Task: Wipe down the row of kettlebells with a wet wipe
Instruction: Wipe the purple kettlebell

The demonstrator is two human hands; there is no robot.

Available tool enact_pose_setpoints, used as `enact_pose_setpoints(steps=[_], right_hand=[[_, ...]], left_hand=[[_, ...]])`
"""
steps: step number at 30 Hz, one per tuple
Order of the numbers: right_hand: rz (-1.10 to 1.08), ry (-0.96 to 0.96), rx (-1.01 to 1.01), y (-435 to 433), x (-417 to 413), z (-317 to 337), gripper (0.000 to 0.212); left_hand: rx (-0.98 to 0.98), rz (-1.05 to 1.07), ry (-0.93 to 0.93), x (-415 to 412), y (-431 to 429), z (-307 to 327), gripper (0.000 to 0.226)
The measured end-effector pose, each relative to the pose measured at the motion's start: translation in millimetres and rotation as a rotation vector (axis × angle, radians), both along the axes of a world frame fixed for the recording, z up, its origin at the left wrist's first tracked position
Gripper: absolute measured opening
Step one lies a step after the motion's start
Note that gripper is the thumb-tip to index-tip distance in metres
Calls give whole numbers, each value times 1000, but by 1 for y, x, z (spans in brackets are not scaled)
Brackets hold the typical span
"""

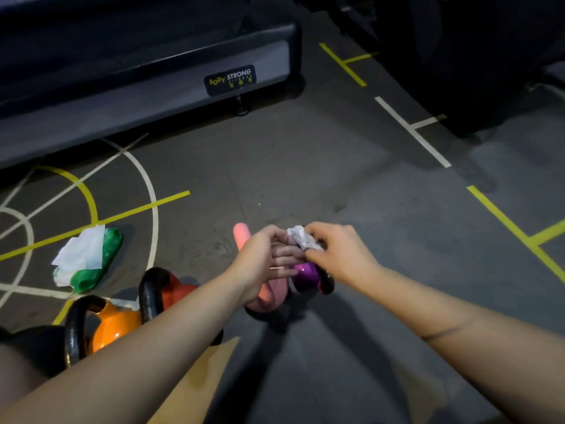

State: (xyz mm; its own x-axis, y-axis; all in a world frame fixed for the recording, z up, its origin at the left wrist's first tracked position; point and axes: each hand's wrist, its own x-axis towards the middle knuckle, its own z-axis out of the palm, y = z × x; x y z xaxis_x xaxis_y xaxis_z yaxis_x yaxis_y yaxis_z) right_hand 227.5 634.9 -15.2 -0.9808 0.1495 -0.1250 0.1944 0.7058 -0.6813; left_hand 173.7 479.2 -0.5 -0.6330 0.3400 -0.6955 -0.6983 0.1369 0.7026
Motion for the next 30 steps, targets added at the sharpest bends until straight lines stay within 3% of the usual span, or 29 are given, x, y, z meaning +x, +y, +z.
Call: enact_pose_setpoints(steps=[3,5,7,9,13,17,23,28,30], right_hand=[[-253,-11,-266,34,-11,-5,31],[-439,-13,-331,50,-11,-6,27],[-515,-52,-243,60,-7,-8,12],[-484,-128,-138,59,-1,-14,12],[-413,-255,-58,54,6,-40,22],[-478,-327,-70,55,9,-45,31],[-398,-462,24,18,18,-55,19],[-378,-571,43,-23,40,-66,26],[-401,-597,76,-36,45,-66,29]], left_hand=[[-156,59,136,9,17,-21,24],[-256,38,134,11,33,-46,23],[-347,-69,127,13,52,-71,36],[-371,-63,131,17,74,-94,43],[-211,119,57,22,94,-121,25],[-546,-144,330,41,50,-112,38],[-692,-783,646,96,-9,-104,25],[-654,-726,581,126,-76,-101,21],[-729,-698,581,133,-110,-104,21]])
